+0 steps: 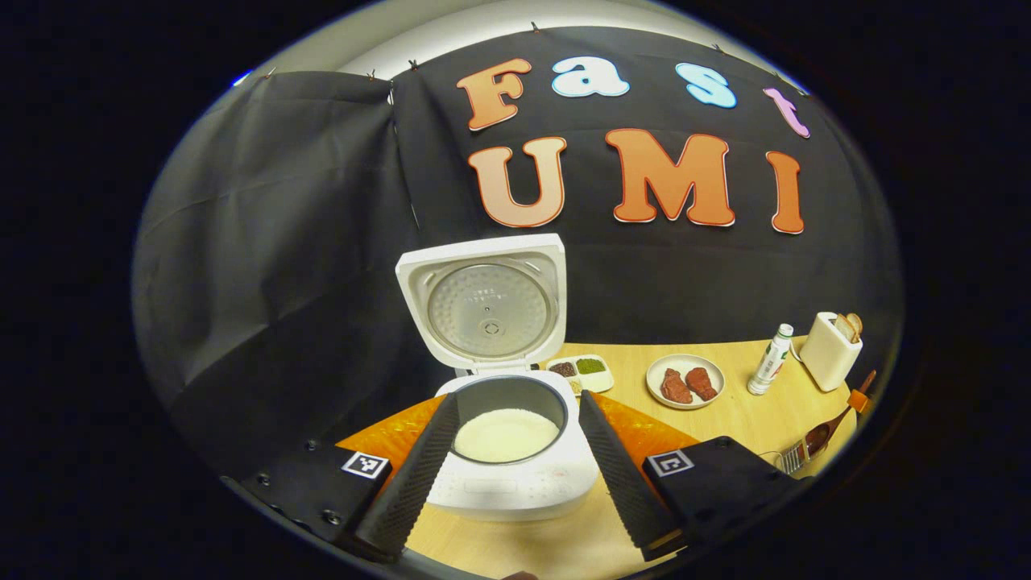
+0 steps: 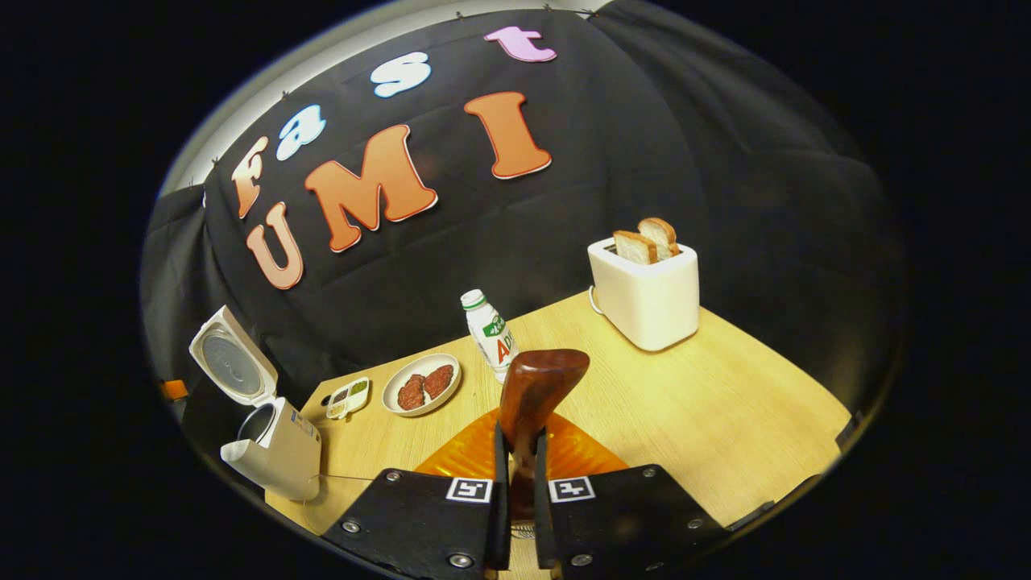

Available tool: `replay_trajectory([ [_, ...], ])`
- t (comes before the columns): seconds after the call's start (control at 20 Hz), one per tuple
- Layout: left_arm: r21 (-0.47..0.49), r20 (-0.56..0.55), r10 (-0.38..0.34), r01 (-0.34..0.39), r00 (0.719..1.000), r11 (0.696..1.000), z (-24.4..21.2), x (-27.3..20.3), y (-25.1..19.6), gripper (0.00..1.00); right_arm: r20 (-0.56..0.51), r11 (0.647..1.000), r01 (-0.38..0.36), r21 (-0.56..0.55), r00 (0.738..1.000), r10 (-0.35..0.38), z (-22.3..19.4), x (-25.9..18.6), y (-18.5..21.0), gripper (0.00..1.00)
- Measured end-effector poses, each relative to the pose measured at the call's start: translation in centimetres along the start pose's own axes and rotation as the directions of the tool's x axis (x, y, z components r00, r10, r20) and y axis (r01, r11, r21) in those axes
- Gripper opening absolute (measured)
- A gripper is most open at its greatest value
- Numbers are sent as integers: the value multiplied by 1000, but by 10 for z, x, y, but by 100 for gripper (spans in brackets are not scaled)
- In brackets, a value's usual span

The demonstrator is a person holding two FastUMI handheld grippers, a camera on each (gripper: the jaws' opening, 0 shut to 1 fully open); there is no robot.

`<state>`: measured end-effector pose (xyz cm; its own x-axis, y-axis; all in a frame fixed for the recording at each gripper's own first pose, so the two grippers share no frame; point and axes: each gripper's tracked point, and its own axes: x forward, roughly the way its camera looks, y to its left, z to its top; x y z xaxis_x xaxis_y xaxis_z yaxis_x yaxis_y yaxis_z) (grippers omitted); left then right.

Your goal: Close the left gripper, press the button to open the rice cooker; take a wooden spoon from the chopstick holder with the right hand, scoop a spoonful of rice and pour it into the rice cooker, then put the wooden spoon back into the chopstick holder.

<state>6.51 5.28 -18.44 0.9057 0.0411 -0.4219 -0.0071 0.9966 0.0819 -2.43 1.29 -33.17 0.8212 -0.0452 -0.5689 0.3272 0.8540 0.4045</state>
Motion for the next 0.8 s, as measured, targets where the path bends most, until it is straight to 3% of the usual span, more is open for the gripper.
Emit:
replay_trajectory([
  [0.25, 5, 53, 40, -40, 998, 999, 31, 19, 30, 99, -7, 996, 33, 77, 999, -32, -16, 3, -21, 11],
  [0.5, -94, 92, 27, -18, 995, 995, 85, 56, 58, 99, -22, 991, 52, 127, 999, -49, -31, 2, -28, 14],
  [0.7, -113, 150, 19, -2, 988, 994, 131, 86, 75, 100, -16, 982, 86, 166, 996, -85, -25, -6, -33, 25],
  [0.8, -109, 170, 22, -4, 985, 994, 149, 102, 82, 100, -17, 979, 123, 163, 992, -121, -21, -13, -39, 38],
])
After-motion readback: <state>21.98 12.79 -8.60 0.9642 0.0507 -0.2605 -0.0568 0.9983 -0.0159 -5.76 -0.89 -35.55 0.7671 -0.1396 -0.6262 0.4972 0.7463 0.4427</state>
